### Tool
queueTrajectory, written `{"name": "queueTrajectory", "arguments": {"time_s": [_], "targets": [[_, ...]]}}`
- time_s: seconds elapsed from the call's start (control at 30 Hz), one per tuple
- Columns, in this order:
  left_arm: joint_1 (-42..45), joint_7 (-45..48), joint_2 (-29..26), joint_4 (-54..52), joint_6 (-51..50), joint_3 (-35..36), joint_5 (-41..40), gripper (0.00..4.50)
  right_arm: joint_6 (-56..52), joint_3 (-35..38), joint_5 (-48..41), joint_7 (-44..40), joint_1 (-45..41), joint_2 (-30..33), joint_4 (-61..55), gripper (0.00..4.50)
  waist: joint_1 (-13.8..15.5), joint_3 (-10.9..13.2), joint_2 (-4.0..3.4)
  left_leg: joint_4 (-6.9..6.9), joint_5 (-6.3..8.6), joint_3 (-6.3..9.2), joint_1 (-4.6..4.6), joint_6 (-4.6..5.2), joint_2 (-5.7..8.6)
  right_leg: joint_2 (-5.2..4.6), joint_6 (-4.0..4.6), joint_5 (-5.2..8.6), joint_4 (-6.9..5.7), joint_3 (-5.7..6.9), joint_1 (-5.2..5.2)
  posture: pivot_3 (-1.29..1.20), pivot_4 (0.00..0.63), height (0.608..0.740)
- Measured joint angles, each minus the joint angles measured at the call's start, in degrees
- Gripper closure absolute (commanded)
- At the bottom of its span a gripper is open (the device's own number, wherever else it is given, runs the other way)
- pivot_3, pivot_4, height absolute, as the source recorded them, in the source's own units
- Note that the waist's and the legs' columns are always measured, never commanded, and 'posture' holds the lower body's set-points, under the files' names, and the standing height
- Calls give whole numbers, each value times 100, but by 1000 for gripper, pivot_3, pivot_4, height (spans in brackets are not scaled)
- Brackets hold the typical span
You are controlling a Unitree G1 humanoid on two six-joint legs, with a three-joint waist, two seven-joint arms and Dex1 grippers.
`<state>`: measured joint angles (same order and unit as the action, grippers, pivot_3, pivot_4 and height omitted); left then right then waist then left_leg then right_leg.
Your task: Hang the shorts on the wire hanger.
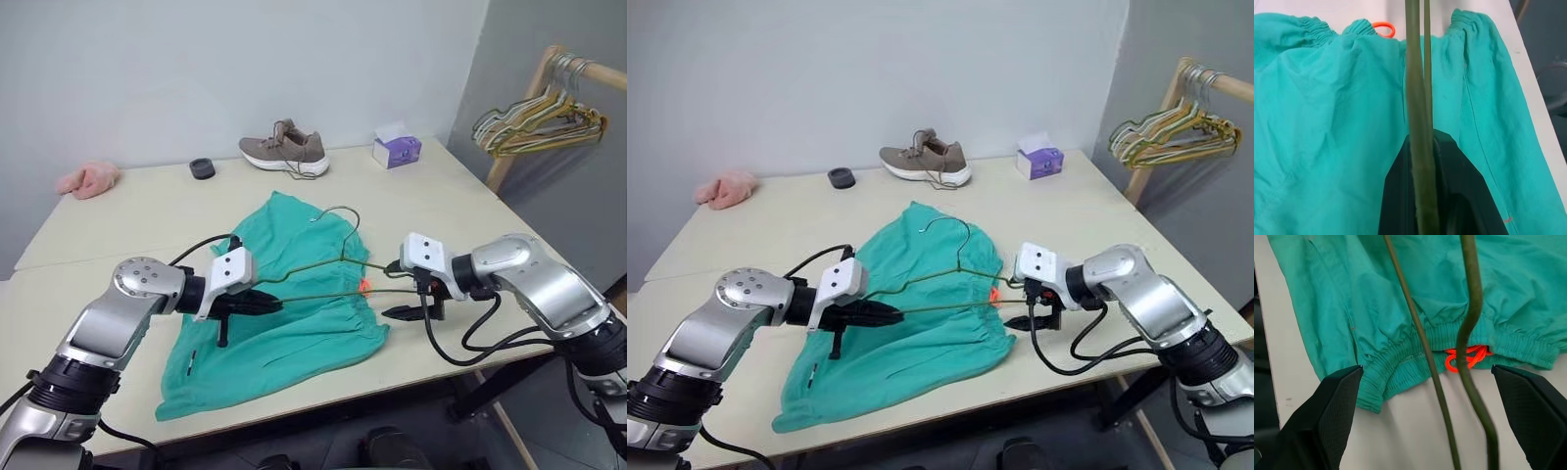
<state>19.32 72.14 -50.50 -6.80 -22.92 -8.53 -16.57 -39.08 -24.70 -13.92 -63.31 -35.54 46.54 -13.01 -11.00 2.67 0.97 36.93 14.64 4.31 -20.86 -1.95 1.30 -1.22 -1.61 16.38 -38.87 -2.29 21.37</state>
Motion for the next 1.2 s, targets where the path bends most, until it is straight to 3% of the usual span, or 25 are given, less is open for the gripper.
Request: {"name": "queueTrajectory", "arguments": {"time_s": [0.37, 0.53, 0.87, 1.17, 1.2], "targets": [[-69, 51, 0, -86, 78, -1, 23, 4500, -148, -258, 413, -258, -34, -6, 218, 4452, -2, 1, 0, 0, 0, 1, 1, 0, 0, -1, -2, -1, -1, 1, 1, -190, 0, 740], [-69, 60, -17, -108, 29, -1, 61, 4500, -123, -318, 525, -287, -2, -67, 252, 4486, -7, 1, -1, 0, 1, 2, 1, 0, -1, 0, -2, -1, -1, 2, 0, -197, 0, 740], [-34, -505, 641, 149, -424, 466, -423, 1608, -279, -36, 453, -292, 397, 99, 48, 4500, -6, 3, 4, 2, 1, 4, 0, -1, 0, -1, -3, -1, -2, 3, -1, -210, 0, 740], [342, -1304, 798, 990, -839, 1558, -852, 1608, -1088, 1131, -180, -46, 1577, 520, -598, 4500, -19, 2, 10, 1, 2, 7, 0, -2, 0, -1, -3, 0, -1, 6, -1, -248, 0, 740], [316, -1323, 792, 1089, -811, 1583, -847, 1436, -1246, 1322, -298, 12, 1763, 556, -673, 4500, -20, 2, 10, 2, 3, 7, 0, -3, 0, 0, -4, 0, -1, 7, -2, -257, 0, 740]]}}
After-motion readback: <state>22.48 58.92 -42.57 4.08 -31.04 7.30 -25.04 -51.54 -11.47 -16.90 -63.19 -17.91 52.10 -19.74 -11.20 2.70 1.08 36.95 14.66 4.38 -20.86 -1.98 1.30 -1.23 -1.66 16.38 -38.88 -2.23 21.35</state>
